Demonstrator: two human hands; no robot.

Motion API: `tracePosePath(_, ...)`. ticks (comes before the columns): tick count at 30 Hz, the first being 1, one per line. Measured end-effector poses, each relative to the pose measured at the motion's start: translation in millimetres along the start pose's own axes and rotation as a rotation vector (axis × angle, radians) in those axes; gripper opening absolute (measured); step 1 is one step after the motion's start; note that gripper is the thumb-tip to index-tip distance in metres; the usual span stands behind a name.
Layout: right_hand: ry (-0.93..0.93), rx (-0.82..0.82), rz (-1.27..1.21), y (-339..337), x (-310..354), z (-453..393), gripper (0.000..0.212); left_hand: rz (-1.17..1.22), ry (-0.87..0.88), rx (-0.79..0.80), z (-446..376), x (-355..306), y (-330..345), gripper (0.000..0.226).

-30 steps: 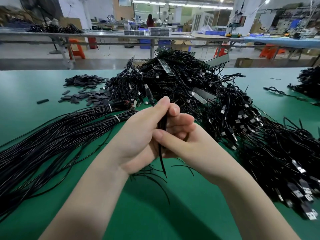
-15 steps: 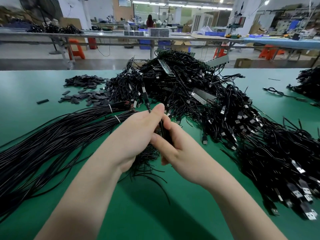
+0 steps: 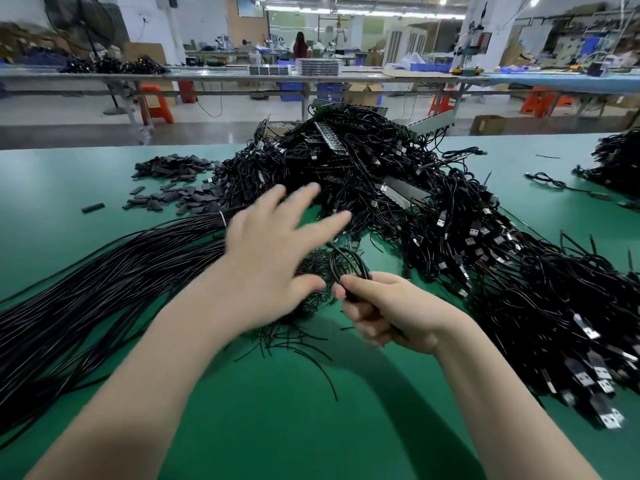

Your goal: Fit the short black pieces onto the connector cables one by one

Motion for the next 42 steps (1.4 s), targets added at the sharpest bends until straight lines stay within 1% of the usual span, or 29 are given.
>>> tracePosePath(1,0.024,0.026,0.061,2,-2,1,0.030,-0.064,0.088,0.101,-5,-9,10,0.081)
tracePosePath(3,0.055,0.085,0.184,6,-6,3,0.030,-0.025,0.208,0.239,-8,-18,22,0.076)
tracePosePath(5,0.079,0.120,0.280,7,-10,5,0.031,0.081,0.231,0.267,-6,-19,26,0.061)
tracePosePath(7,0.103,0.157,0.350,8,-14,7,0.032,0.026,0.269,0.252,-3,-23,32,0.051)
tracePosePath(9,0.128,0.218,0.362,13,-19,9,0.033,-0.114,0.288,0.350,4,-26,47,0.053)
tracePosePath(11,0.141,0.251,0.359,17,-24,8,0.034,-0.154,0.267,0.447,14,-24,58,0.057)
tracePosePath(12,0.143,0.255,0.353,17,-25,7,0.033,-0.156,0.260,0.462,19,-22,60,0.056)
tracePosePath(13,0.142,0.258,0.351,18,-27,5,0.032,-0.171,0.266,0.453,24,-21,62,0.053)
tracePosePath(16,0.136,0.268,0.362,20,-31,0,0.027,-0.200,0.240,0.319,36,-20,60,0.042)
tracePosePath(17,0.141,0.269,0.347,20,-33,-2,0.025,-0.197,0.261,0.259,40,-24,60,0.037)
tracePosePath(19,0.150,0.283,0.247,20,-37,-4,0.024,-0.262,0.363,0.142,45,-28,59,0.026)
tracePosePath(20,0.151,0.295,0.164,19,-37,-5,0.026,-0.250,0.385,0.082,46,-29,58,0.027)
tracePosePath(21,0.146,0.300,0.074,17,-35,-5,0.031,-0.211,0.367,0.053,44,-27,57,0.027)
tracePosePath(22,0.134,0.278,-0.003,12,-32,-6,0.038,-0.170,0.327,0.022,41,-24,54,0.024)
tracePosePath(23,0.123,0.217,-0.060,3,-28,-8,0.048,-0.149,0.260,-0.024,35,-17,50,0.017)
tracePosePath(24,0.106,0.110,-0.094,-8,-25,-11,0.058,-0.153,0.153,-0.039,28,-6,47,0.017)
tracePosePath(25,0.075,-0.033,-0.097,-23,-21,-13,0.065,-0.141,0.043,-0.081,25,8,44,0.025)
tracePosePath(26,0.028,-0.194,-0.056,-38,-17,-13,0.065,-0.057,-0.044,-0.143,21,19,40,0.031)
tracePosePath(27,-0.028,-0.354,0.029,-52,-14,-12,0.059,0.095,-0.147,-0.197,18,30,34,0.032)
tracePosePath(29,-0.154,-0.618,0.295,-68,-7,-9,0.041,0.511,-0.352,-0.322,14,44,23,0.025)
tracePosePath(31,-0.259,-0.803,0.597,-68,-3,-7,0.027,0.965,-0.503,-0.427,8,47,22,0.024)
tracePosePath(32,-0.262,-0.848,0.728,-64,-5,-7,0.025,1.129,-0.556,-0.454,5,45,24,0.025)
tracePosePath(33,-0.230,-0.855,0.836,-59,-8,-9,0.027,1.248,-0.598,-0.465,3,42,25,0.026)
tracePosePath(35,-0.119,-0.788,0.963,-52,-19,-15,0.034,1.390,-0.642,-0.473,2,38,26,0.026)
tracePosePath(37,-0.038,-0.727,0.994,-52,-29,-19,0.038,1.414,-0.632,-0.451,1,35,28,0.025)
tracePosePath(39,-0.015,-0.711,0.991,-52,-32,-19,0.032,1.390,-0.618,-0.434,1,36,28,0.025)
tracePosePath(42,-0.017,-0.711,1.016,-50,-32,-21,0.016,1.365,-0.614,-0.404,-1,39,28,0.025)
Point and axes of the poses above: each hand's wrist, its own z-axis away from the middle knuckle, its own y-axis out of the palm, x = y × z, the point moved 6 cm from there along -z, towards the middle knuckle, and after that the axes turned 3 degrees about -x, right-handed, at the moved point
